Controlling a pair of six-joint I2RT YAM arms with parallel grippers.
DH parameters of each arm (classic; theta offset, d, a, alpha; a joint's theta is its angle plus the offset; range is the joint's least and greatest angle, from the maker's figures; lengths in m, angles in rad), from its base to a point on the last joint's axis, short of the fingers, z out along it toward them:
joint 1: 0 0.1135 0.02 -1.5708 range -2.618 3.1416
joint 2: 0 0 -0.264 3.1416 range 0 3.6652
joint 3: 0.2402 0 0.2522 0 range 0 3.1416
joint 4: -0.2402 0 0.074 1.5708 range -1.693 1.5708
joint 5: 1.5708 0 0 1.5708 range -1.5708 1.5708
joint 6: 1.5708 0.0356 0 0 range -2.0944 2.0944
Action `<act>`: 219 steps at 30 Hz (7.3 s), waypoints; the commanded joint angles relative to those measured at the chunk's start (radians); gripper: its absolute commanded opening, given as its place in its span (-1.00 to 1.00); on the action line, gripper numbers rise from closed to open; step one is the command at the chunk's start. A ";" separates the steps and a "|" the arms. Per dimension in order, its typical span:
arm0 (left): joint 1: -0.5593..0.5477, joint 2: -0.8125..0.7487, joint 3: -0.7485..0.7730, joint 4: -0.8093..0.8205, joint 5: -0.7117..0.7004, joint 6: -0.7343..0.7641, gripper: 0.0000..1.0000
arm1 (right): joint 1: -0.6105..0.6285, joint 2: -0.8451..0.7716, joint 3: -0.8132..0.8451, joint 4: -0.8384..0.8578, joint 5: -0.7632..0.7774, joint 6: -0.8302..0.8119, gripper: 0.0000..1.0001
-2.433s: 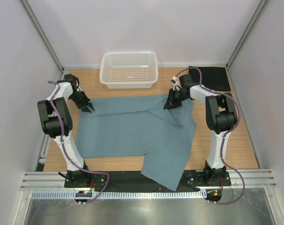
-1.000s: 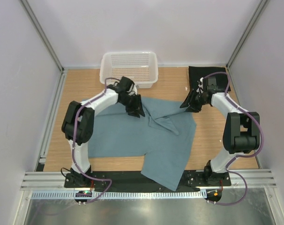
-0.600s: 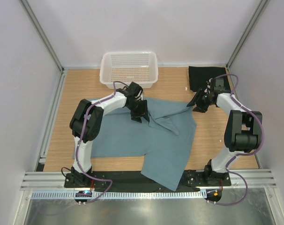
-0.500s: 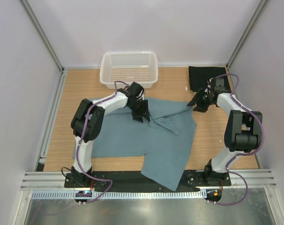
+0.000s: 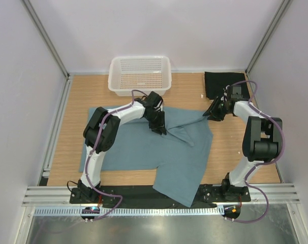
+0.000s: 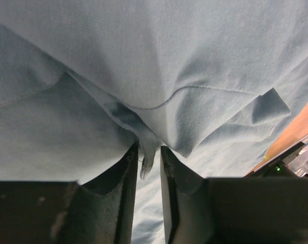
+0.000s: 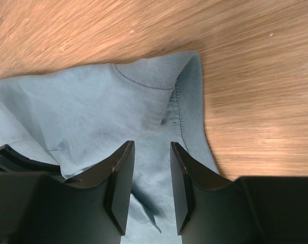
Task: Fold and stack the t-shirts
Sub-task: Fold the tshirt
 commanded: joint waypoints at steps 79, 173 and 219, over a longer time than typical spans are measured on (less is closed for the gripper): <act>0.014 -0.055 -0.004 -0.017 0.200 -0.070 -1.00 | -0.059 0.248 -0.328 1.414 -0.344 0.730 -0.03; 0.060 0.042 0.039 -0.175 0.295 0.109 -0.84 | 0.180 -0.123 -0.337 -0.046 -0.156 -0.059 -0.45; 0.060 0.056 0.034 -0.259 0.246 0.112 -0.85 | 0.188 -0.356 -0.391 -0.360 -0.168 -0.047 -0.94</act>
